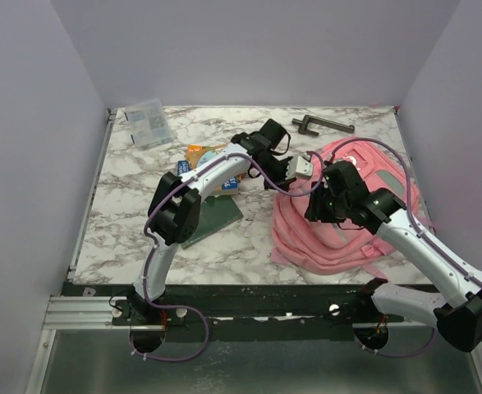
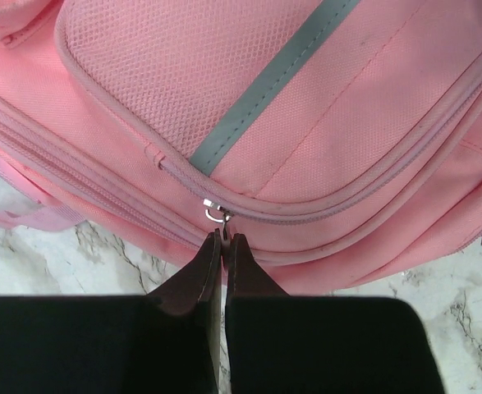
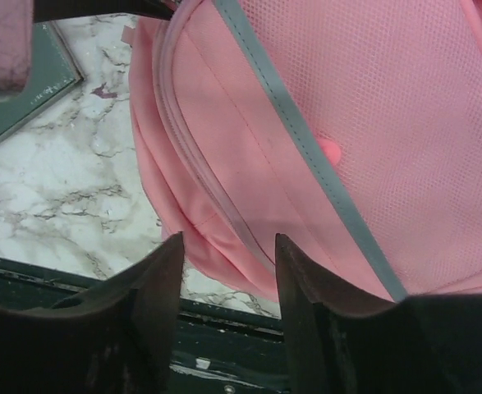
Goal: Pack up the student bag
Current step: Zip the student bag at the center of the board.
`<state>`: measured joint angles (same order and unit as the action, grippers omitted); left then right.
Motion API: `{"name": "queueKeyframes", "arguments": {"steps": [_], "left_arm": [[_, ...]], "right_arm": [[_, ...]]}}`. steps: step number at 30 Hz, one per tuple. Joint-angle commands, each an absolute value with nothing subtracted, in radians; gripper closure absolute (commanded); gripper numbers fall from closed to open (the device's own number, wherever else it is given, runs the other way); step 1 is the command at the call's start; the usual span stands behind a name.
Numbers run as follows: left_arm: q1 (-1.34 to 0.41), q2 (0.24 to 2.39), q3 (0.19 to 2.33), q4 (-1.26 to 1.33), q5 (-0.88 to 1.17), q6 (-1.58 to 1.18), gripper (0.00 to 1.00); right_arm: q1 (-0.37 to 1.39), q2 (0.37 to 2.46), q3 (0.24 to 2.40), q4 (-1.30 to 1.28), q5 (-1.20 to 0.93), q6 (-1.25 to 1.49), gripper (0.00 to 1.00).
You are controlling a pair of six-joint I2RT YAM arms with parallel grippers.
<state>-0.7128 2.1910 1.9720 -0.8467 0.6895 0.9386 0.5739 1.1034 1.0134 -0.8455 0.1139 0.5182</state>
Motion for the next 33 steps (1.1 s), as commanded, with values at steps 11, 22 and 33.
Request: {"name": "queueKeyframes", "arguments": {"steps": [11, 22, 33], "left_arm": [[-0.712, 2.118, 1.933, -0.737, 0.724, 0.872, 1.00], [-0.711, 2.076, 1.893, -0.721, 0.727, 0.874, 1.00], [-0.714, 2.074, 1.890, -0.692, 0.721, 0.861, 1.00]], "right_arm": [[0.569, 0.877, 1.026, -0.861, 0.276, 0.605, 0.34], [0.288, 1.081, 1.165, -0.729, 0.278, 0.604, 0.08], [-0.032, 1.451, 1.314, -0.705, -0.296, 0.827, 0.16]]}}
